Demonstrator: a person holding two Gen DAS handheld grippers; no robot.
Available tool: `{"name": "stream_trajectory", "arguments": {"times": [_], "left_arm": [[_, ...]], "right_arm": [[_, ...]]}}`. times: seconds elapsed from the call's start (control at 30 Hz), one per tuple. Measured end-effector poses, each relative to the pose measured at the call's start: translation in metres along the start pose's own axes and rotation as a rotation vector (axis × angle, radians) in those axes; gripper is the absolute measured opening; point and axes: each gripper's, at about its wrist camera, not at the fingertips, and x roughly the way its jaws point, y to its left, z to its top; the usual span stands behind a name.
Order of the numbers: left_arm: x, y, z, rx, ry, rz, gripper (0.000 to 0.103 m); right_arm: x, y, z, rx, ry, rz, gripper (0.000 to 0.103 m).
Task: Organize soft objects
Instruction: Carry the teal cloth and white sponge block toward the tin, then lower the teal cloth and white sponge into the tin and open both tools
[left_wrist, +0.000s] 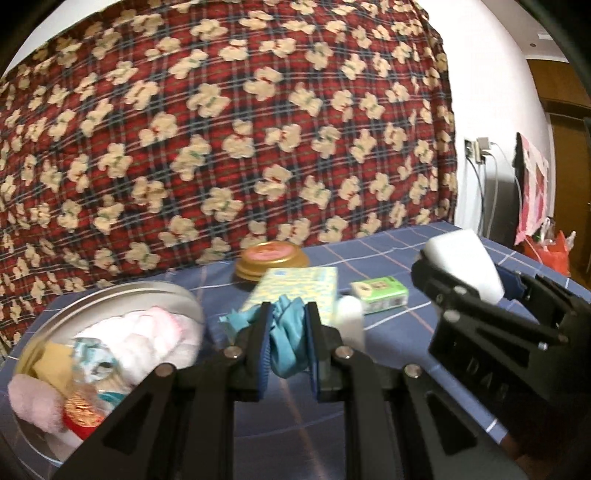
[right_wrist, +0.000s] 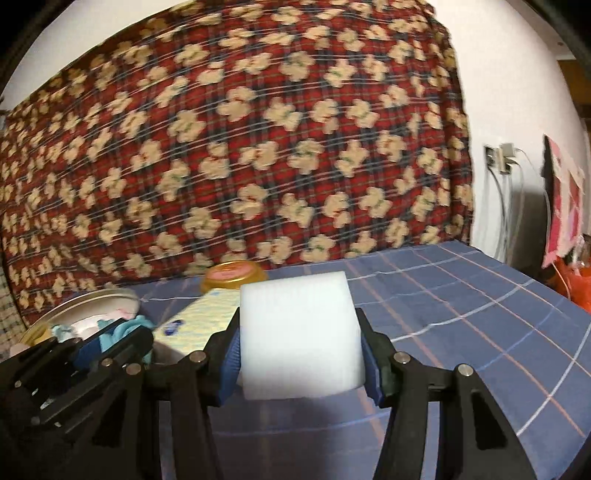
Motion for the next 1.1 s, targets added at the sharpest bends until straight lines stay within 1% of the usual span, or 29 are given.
{"name": "stream_trajectory", "arguments": {"times": [0.2, 0.3, 0.47, 0.57, 0.67, 0.77, 0.9, 0.97, 1.1], "left_arm": [[-0.005, 0.045, -0.001, -0.069, -0.005, 0.047, 0.014], [-0.012, 0.07, 0.0, -0.086, -0.018, 0.098, 0.014], [-0.021, 0.109, 0.004, -0.106, -0.026, 0.184, 0.014], [-0.022, 0.134, 0.005, -0.129, -0.016, 0.22, 0.014], [-0.022, 0.152, 0.005, -0.139, -0.01, 0.262, 0.014], [-0.019, 0.171, 0.002, -0.154, 0.008, 0.31, 0.014], [-0.009, 0.192, -0.003, -0.166, 0.061, 0.361, 0.014], [-0.005, 0.201, -0.005, -0.18, 0.086, 0.363, 0.014], [0.001, 0.209, -0.002, -0.168, 0.113, 0.378, 0.014]], "right_arm": [[0.008, 0.039, -0.003, -0.019, 0.055, 0.1, 0.057], [0.008, 0.056, -0.001, -0.019, 0.059, 0.141, 0.057], [0.005, 0.085, 0.012, -0.033, 0.061, 0.206, 0.057], [0.002, 0.106, 0.026, -0.055, 0.043, 0.255, 0.057], [0.0, 0.131, 0.038, -0.088, -0.005, 0.297, 0.057], [0.006, 0.155, 0.042, -0.101, -0.026, 0.326, 0.057], [0.021, 0.181, 0.036, -0.098, 0.003, 0.361, 0.057], [0.025, 0.189, 0.034, -0.101, 0.006, 0.363, 0.057], [0.033, 0.2, 0.033, -0.125, 0.019, 0.371, 0.057]]}}
